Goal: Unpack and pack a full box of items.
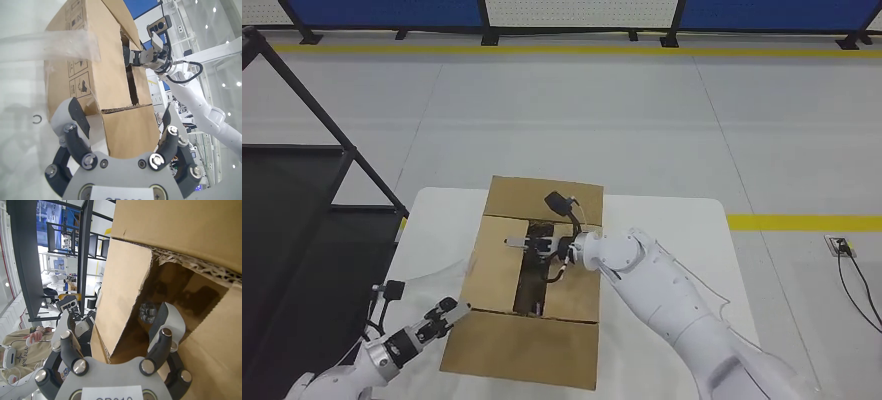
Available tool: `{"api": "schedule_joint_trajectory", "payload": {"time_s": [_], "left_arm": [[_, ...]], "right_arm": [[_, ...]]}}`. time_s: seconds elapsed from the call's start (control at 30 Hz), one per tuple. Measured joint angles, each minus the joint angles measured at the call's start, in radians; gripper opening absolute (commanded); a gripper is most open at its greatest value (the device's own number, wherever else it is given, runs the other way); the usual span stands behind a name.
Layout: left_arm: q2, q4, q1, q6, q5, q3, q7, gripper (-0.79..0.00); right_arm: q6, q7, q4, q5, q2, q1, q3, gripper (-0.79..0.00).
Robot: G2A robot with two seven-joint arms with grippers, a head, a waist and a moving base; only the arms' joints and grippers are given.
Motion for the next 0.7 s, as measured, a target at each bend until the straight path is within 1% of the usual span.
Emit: {"api": "schedule_joint_trajectory", "payload": {"time_s": [0.17,0.3,0.5,0.7], "left_arm": [[0.000,-0.015,0.013,-0.016,0.002,0.005,-0.016,0.000],[0.000,-0.015,0.022,-0.020,0.007,-0.005,0.001,0.000],[0.002,-0.023,0.046,-0.033,0.011,-0.050,0.031,0.000],[0.005,-0.083,0.095,-0.049,0.051,-0.095,0.055,0.000]], "right_arm": [[-0.028,0.044,0.046,0.028,-0.026,0.013,-0.001,0.000],[-0.060,0.089,0.074,0.066,-0.042,0.021,0.009,0.000],[-0.134,0.156,0.101,0.153,-0.057,0.035,0.048,0.000],[-0.172,0.198,0.095,0.201,-0.067,0.050,0.074,0.000]]}}
